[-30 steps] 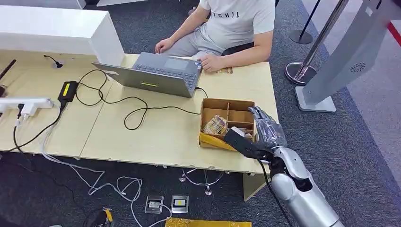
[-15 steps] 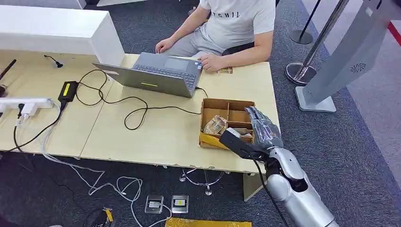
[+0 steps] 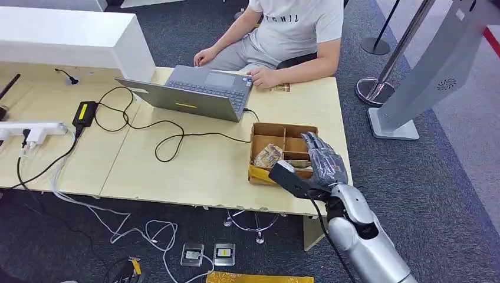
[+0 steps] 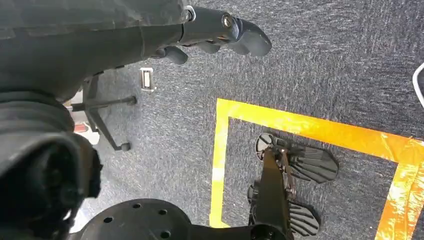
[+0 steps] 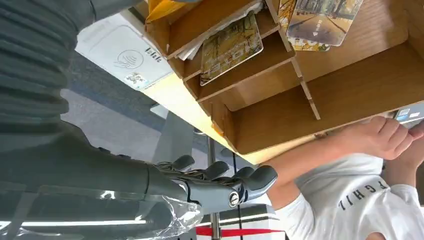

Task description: Pass the card to the sensor for recognition and then transmit it.

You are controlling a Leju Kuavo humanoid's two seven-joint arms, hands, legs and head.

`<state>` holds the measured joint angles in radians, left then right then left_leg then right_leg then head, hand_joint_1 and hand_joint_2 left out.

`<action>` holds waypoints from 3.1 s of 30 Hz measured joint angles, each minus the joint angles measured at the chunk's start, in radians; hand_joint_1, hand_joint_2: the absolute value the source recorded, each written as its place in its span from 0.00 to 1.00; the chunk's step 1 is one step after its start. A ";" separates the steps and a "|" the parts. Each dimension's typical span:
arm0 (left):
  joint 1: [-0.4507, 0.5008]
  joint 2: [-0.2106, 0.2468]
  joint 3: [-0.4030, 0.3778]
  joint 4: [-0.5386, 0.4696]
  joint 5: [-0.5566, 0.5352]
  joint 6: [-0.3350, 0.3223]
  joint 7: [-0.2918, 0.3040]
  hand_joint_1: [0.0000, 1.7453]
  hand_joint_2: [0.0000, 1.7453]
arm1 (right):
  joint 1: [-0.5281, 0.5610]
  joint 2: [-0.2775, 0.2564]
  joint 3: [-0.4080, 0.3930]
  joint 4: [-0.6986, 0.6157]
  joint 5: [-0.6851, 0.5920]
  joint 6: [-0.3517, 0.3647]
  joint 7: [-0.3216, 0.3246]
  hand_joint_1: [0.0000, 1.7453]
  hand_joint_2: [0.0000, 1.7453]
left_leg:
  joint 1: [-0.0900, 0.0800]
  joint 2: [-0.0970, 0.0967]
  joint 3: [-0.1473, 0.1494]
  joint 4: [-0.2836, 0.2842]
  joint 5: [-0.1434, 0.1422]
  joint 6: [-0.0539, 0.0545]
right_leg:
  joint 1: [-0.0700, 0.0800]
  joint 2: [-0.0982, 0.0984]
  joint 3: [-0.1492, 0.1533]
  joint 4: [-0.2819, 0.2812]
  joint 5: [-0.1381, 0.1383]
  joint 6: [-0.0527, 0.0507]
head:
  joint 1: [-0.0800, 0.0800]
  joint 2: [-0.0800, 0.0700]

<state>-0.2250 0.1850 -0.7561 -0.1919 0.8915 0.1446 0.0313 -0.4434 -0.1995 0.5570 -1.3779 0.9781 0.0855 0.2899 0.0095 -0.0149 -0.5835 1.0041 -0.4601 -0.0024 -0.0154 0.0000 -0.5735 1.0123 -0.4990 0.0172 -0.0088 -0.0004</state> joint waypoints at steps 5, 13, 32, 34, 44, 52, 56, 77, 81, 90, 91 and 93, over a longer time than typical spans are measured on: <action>-0.001 0.000 0.000 0.000 0.000 0.000 0.000 0.00 0.00 | 0.000 0.002 0.000 0.002 0.001 -0.002 -0.002 0.00 1.00 | 0.000 0.000 0.000 0.000 0.000 0.000 | 0.000 0.000 0.000 0.000 0.000 0.000 | 0.000 0.000; -0.007 0.000 0.000 0.000 -0.008 -0.004 0.000 0.00 0.00 | -0.007 0.020 0.000 0.051 0.026 -0.025 -0.020 0.00 1.00 | 0.000 0.000 0.000 0.000 0.000 0.000 | 0.000 0.000 0.000 0.000 0.000 0.000 | 0.000 0.000; -0.011 0.000 -0.001 0.000 -0.010 -0.006 -0.001 0.00 0.00 | -0.087 0.064 0.000 0.235 0.059 -0.099 -0.063 0.00 1.00 | 0.000 0.000 0.000 0.000 0.000 0.000 | 0.000 0.000 0.000 0.000 0.000 0.000 | 0.000 0.000; -0.012 0.000 -0.001 0.000 -0.010 -0.006 -0.002 0.00 0.00 | -0.094 0.068 0.000 0.257 0.059 -0.101 -0.066 0.00 1.00 | 0.000 0.000 0.000 0.000 0.000 0.000 | 0.000 0.000 0.000 0.000 0.000 0.000 | 0.000 0.000; -0.014 0.000 -0.001 0.000 -0.001 -0.002 -0.003 0.00 0.00 | -0.119 0.095 0.000 0.340 0.069 -0.126 -0.086 0.00 1.00 | 0.000 0.000 0.000 0.000 0.000 0.000 | 0.000 0.000 0.000 0.000 0.000 0.000 | 0.000 0.000; -0.014 0.000 0.000 0.000 0.010 0.004 -0.003 0.00 0.00 | -0.143 0.117 0.000 0.403 0.069 -0.145 -0.119 0.00 1.00 | 0.000 0.000 0.000 0.000 0.000 0.000 | 0.000 0.000 0.000 0.000 0.000 0.000 | 0.000 0.000; -0.013 0.000 0.000 0.000 0.015 0.008 -0.003 0.00 0.00 | -0.157 0.130 0.000 0.430 0.071 -0.148 -0.126 0.08 1.00 | 0.000 0.000 0.000 0.000 0.000 0.000 | 0.000 0.000 0.000 0.000 0.000 0.000 | 0.000 0.000; -0.003 0.003 0.000 0.000 0.024 0.012 -0.018 0.00 0.00 | -0.190 0.156 0.014 0.508 0.066 -0.124 -0.142 1.00 1.00 | 0.000 0.000 0.000 0.000 0.000 0.000 | 0.000 0.000 0.000 0.000 0.000 0.000 | 0.000 0.000; -0.001 0.003 0.000 0.000 0.024 0.012 -0.020 0.00 0.00 | -0.190 0.156 0.014 0.508 0.066 -0.121 -0.141 1.00 1.00 | 0.000 0.000 0.000 0.000 0.000 0.000 | 0.000 0.000 0.000 0.000 0.000 0.000 | 0.000 0.000; 0.001 0.008 0.000 0.000 0.024 0.011 -0.024 0.00 0.00 | -0.189 0.156 0.014 0.507 0.063 -0.120 -0.140 1.00 1.00 | 0.000 0.000 0.000 0.000 0.000 0.000 | 0.000 0.000 0.000 0.000 0.000 0.000 | 0.000 0.000; 0.001 0.009 0.000 0.000 0.023 0.011 -0.024 0.00 0.00 | -0.188 0.156 0.014 0.507 0.063 -0.120 -0.140 1.00 1.00 | 0.000 0.000 0.000 0.000 0.000 0.000 | 0.000 0.000 0.000 0.000 0.000 0.000 | 0.000 0.000; 0.001 0.009 0.000 0.000 0.023 0.011 -0.024 0.00 0.00 | -0.187 0.156 0.014 0.507 0.062 -0.120 -0.140 0.78 1.00 | 0.000 0.000 0.000 0.000 0.000 0.000 | 0.000 0.000 0.000 0.000 0.000 0.000 | 0.000 0.000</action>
<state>-0.2239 0.1942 -0.7565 -0.1919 0.9140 0.1560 0.0072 -0.6301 -0.0435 0.5711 -0.8713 1.0403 -0.0343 0.1495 0.0096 -0.0150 -0.5835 1.0041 -0.4600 -0.0025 -0.0153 -0.0001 -0.5733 1.0125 -0.4990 0.0172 -0.0088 -0.0004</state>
